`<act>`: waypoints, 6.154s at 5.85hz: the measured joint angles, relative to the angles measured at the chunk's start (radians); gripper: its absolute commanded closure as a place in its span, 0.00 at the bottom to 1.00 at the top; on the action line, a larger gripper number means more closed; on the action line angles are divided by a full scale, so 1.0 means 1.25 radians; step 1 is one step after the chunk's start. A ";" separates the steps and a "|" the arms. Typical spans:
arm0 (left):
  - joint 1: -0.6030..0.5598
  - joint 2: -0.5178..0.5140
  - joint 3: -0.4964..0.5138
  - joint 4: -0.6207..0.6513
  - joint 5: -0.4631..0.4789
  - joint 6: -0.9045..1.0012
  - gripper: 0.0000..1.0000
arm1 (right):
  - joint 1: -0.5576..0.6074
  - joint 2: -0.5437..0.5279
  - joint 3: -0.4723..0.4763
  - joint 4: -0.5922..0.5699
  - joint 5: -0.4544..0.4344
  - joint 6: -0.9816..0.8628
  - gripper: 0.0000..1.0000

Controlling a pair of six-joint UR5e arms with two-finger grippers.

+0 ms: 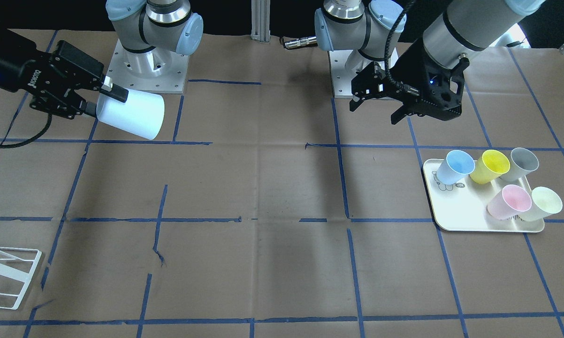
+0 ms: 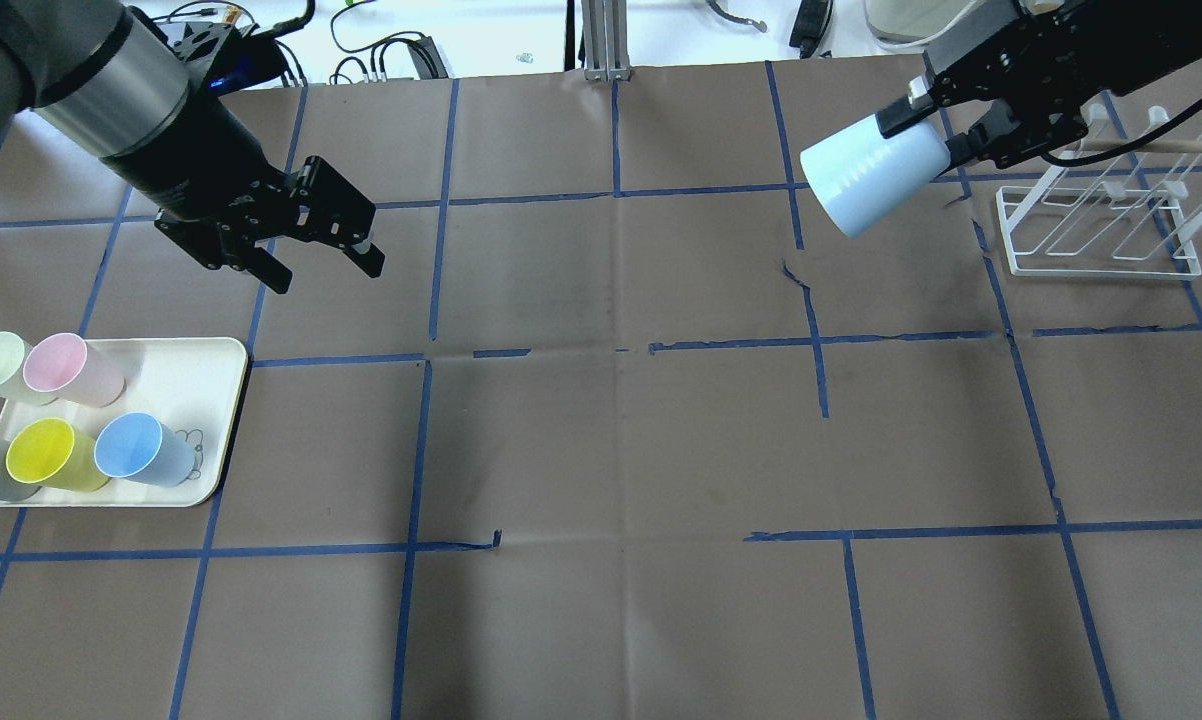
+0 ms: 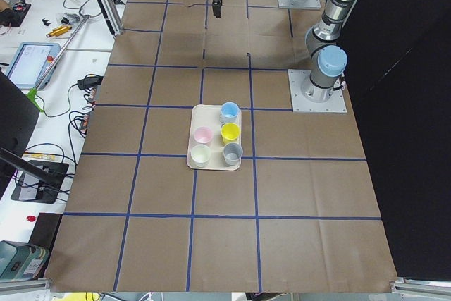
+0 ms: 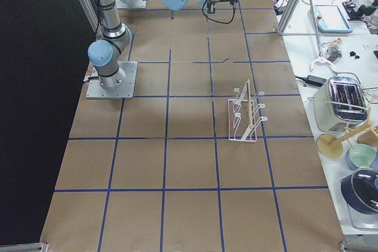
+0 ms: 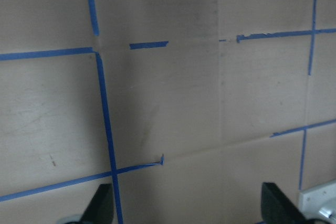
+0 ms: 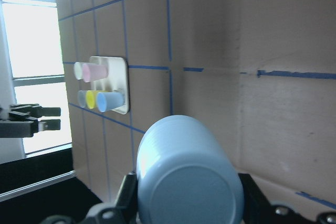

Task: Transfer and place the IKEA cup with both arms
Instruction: 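Carry the cup toward the table center while the left arm rises to meet it, then close the left gripper on the cup's open end beside the right gripper, then open and withdraw the right gripper while the left gripper carries the cup to the tray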

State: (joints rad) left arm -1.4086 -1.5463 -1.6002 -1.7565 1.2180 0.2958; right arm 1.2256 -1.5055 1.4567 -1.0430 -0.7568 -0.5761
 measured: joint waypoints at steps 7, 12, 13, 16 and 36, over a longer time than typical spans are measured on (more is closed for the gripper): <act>0.236 -0.024 -0.140 -0.353 -0.495 0.535 0.02 | 0.108 0.016 0.089 0.135 0.403 -0.200 0.70; 0.089 -0.024 -0.166 -0.499 -0.931 0.572 0.02 | 0.123 0.016 0.110 0.135 0.419 -0.202 0.70; 0.074 -0.030 -0.148 -0.502 -0.960 0.569 0.02 | 0.123 0.016 0.110 0.135 0.419 -0.202 0.70; -0.006 -0.050 -0.090 -0.497 -0.987 0.552 0.02 | 0.123 0.016 0.110 0.134 0.420 -0.202 0.70; -0.090 -0.066 -0.053 -0.416 -0.926 0.530 1.00 | 0.028 0.002 0.098 0.124 0.351 -0.179 0.00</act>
State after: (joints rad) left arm -1.5206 -1.6286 -1.6661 -2.2766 0.0605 0.9580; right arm 1.2601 -1.5024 1.5788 -0.8884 -0.3184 -0.7998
